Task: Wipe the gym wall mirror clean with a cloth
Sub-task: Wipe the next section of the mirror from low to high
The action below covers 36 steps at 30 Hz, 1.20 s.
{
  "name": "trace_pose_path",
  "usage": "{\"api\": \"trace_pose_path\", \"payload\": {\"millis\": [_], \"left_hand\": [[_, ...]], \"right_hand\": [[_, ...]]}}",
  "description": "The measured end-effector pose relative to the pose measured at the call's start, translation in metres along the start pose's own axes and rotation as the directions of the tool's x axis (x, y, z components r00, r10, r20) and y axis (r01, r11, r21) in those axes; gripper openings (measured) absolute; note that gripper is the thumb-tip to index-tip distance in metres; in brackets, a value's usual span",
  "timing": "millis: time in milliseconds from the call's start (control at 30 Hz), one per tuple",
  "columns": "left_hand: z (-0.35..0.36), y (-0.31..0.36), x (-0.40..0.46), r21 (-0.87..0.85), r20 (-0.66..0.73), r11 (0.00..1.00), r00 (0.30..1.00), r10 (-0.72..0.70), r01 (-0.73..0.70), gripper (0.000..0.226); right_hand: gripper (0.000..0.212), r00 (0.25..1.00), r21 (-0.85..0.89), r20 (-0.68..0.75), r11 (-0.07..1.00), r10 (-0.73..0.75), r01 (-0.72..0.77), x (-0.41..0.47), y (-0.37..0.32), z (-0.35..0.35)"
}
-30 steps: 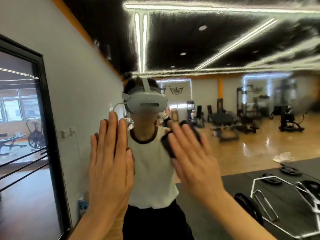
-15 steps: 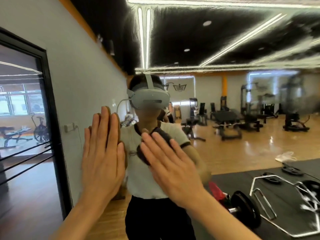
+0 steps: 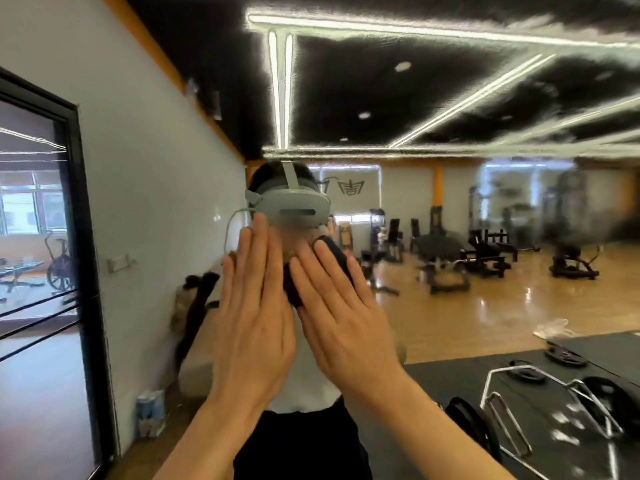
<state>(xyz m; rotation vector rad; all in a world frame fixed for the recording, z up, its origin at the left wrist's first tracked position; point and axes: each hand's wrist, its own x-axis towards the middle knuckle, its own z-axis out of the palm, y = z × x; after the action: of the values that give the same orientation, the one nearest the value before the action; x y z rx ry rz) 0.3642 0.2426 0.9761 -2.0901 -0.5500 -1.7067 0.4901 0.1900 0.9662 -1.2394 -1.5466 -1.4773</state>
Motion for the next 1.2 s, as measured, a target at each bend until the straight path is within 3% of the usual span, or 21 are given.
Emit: {"api": "trace_pose_path", "payload": {"millis": [67, 133, 200, 300, 367, 467, 567, 600, 667, 733, 800, 867, 967, 1067, 1133, 1200], "left_hand": [[0.006, 0.001, 0.000, 0.026, -0.018, 0.999, 1.000, -0.018, 0.018, 0.063], [0.010, 0.000, 0.000, 0.062, -0.032, 0.998, 0.999, -0.022, 0.024, 0.063], [0.011, 0.000, 0.000, 0.085, -0.033, 0.996, 0.999, -0.021, 0.024, 0.064], [0.011, 0.001, 0.001, 0.108, -0.028, 0.994, 0.999, -0.030, 0.033, 0.064], [0.011, 0.001, 0.001, 0.125, -0.028, 0.992, 0.999, -0.030, 0.034, 0.063], [0.011, 0.001, 0.000, 0.146, -0.014, 0.989, 1.000, -0.027, 0.029, 0.061], [0.011, 0.002, 0.000, 0.157, -0.016, 0.987, 0.999, -0.036, 0.038, 0.061], [0.011, 0.002, 0.000, 0.162, -0.014, 0.986, 0.999, -0.037, 0.039, 0.061], [0.010, 0.002, 0.001, 0.166, -0.005, 0.985, 0.999, -0.038, 0.038, 0.062], [0.011, 0.001, 0.001, 0.164, 0.003, 0.986, 0.999, -0.038, 0.037, 0.063], [0.011, 0.000, 0.001, 0.162, 0.004, 0.986, 0.999, -0.038, 0.037, 0.063], [0.011, 0.001, 0.001, 0.158, 0.000, 0.987, 0.999, -0.033, 0.033, 0.063], [0.011, 0.002, 0.001, 0.136, 0.000, 0.990, 1.000, -0.031, 0.031, 0.062], [0.009, 0.003, 0.001, 0.106, 0.004, 0.993, 0.999, -0.054, 0.054, 0.061], [0.008, 0.003, 0.001, 0.104, 0.011, 0.993, 0.999, -0.048, 0.047, 0.062], [0.008, 0.004, 0.000, 0.088, 0.008, 0.995, 0.998, -0.055, 0.054, 0.063]], "right_hand": [[0.049, 1.000, -0.056, 0.004, 0.998, -0.025, 0.025, -0.008, 0.039, -0.015], [0.052, 0.989, -0.070, -0.031, 0.987, 0.145, -0.147, -0.026, 0.084, -0.030], [0.055, 0.919, -0.024, -0.092, 0.922, 0.383, -0.386, -0.042, 0.113, -0.040], [0.056, 0.809, 0.051, -0.170, 0.825, 0.563, -0.563, -0.030, 0.090, -0.032], [0.057, 0.865, 0.032, -0.166, 0.880, 0.473, -0.475, -0.003, 0.053, -0.018], [0.052, 0.990, 0.029, -0.070, 0.992, 0.126, -0.124, 0.031, 0.019, -0.008], [0.049, 0.996, -0.042, -0.005, 0.995, -0.086, 0.086, 0.032, 0.053, -0.020], [0.050, 0.997, -0.067, -0.002, 0.995, -0.074, 0.074, 0.025, 0.073, -0.027], [0.053, 0.992, -0.071, -0.050, 0.991, 0.112, -0.115, 0.008, 0.112, -0.041], [0.055, 0.921, -0.013, -0.123, 0.927, 0.370, -0.375, -0.005, 0.136, -0.051], [0.055, 0.854, 0.055, -0.157, 0.868, 0.496, -0.493, 0.000, 0.125, -0.048], [0.057, 0.891, 0.074, -0.132, 0.900, 0.435, -0.429, 0.020, 0.088, -0.036], [0.052, 0.992, 0.054, -0.100, 0.996, 0.075, -0.070, 0.056, 0.029, -0.010], [0.046, 0.984, -0.010, -0.107, 0.990, -0.144, 0.143, 0.070, 0.036, -0.002], [0.044, 0.980, 0.025, -0.114, 0.986, -0.160, 0.164, 0.062, 0.069, -0.016], [0.046, 0.991, 0.024, -0.133, 0.999, -0.018, 0.021, 0.044, 0.115, -0.036]]}}
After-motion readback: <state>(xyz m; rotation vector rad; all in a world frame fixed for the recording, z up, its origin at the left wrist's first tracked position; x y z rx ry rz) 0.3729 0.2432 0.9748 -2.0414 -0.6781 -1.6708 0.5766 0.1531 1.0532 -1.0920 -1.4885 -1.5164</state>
